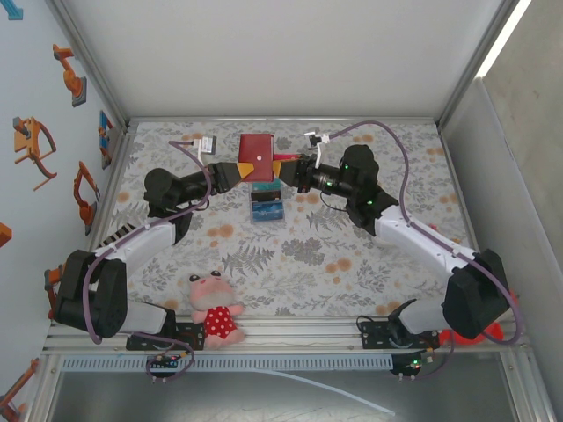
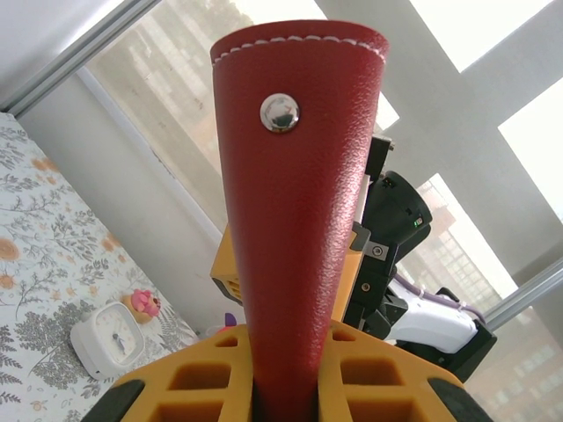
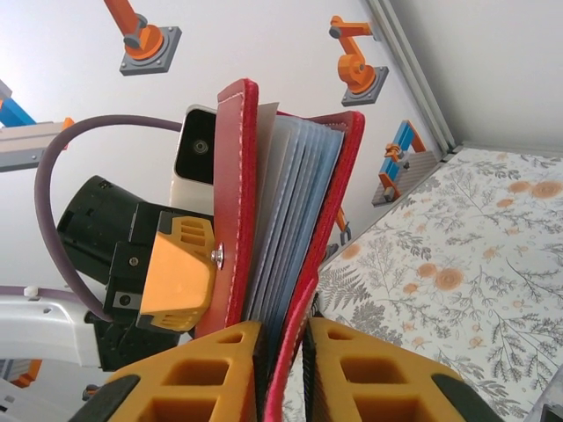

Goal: Take the credit cards out of the card holder

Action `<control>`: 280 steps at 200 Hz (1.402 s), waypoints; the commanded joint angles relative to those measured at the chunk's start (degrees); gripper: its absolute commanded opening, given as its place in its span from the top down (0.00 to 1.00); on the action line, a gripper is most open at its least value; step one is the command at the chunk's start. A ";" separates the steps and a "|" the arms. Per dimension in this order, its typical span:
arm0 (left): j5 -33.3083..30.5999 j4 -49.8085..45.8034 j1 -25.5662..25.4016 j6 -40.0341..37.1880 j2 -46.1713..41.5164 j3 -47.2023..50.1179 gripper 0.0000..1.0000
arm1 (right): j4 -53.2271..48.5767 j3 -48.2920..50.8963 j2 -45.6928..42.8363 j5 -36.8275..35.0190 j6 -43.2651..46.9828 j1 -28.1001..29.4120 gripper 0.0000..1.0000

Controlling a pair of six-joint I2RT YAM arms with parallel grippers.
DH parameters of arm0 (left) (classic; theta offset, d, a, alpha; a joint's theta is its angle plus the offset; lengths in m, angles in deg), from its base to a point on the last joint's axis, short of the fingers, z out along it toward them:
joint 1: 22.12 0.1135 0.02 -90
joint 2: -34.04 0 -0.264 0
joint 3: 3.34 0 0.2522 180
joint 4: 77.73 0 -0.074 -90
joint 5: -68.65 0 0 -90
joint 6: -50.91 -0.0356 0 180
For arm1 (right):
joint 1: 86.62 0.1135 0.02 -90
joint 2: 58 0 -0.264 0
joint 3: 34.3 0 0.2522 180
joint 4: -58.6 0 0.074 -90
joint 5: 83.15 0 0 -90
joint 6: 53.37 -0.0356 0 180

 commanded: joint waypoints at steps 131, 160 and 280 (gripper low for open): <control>4.34 -3.86 -3.89 -5.61 -3.99 -3.70 1.00 | -2.32 1.26 -3.02 3.40 0.66 0.85 0.75; 4.04 -7.31 -3.90 -7.69 -4.79 -3.52 0.99 | -0.52 2.48 -4.64 3.83 -0.05 0.86 0.68; 1.68 -22.99 -7.15 -17.49 -6.82 -5.42 0.85 | 7.38 2.35 -1.35 7.26 -5.72 1.38 0.76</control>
